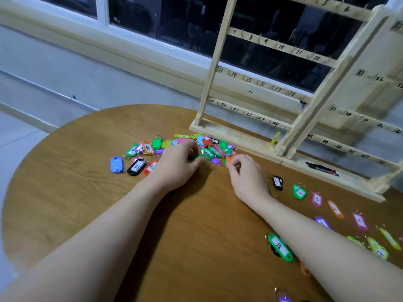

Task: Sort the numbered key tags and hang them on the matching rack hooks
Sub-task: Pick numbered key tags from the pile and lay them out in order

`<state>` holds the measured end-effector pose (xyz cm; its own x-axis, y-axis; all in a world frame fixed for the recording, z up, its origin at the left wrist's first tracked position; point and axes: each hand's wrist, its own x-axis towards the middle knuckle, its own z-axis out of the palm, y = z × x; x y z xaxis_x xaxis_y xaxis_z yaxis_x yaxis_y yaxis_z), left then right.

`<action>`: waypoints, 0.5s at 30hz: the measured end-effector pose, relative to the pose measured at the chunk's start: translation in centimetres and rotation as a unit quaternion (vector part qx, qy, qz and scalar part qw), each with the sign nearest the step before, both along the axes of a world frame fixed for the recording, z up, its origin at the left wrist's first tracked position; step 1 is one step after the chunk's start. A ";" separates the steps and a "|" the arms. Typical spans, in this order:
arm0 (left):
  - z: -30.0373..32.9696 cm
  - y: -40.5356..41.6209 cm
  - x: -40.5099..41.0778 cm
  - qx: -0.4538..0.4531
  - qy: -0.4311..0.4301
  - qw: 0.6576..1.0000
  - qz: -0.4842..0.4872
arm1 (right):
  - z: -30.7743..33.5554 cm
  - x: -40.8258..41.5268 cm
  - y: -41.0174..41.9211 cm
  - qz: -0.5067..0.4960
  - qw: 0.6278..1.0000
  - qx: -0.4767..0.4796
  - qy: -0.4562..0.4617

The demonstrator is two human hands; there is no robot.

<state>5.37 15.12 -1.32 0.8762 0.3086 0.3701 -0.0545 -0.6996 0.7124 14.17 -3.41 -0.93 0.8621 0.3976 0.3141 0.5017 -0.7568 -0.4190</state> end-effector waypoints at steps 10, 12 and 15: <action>0.6 0.0 -0.2 0.010 0.029 0.999 -0.016 | -0.4 -0.3 0.1 -0.065 0.998 -0.008 0.015; 0.6 -0.1 -0.2 0.012 0.035 0.999 -0.017 | -0.5 -0.1 0.1 -0.063 0.998 -0.004 0.010; 0.7 -0.2 -0.2 0.015 0.051 0.998 -0.015 | -0.4 0.0 0.0 -0.053 0.998 0.017 0.011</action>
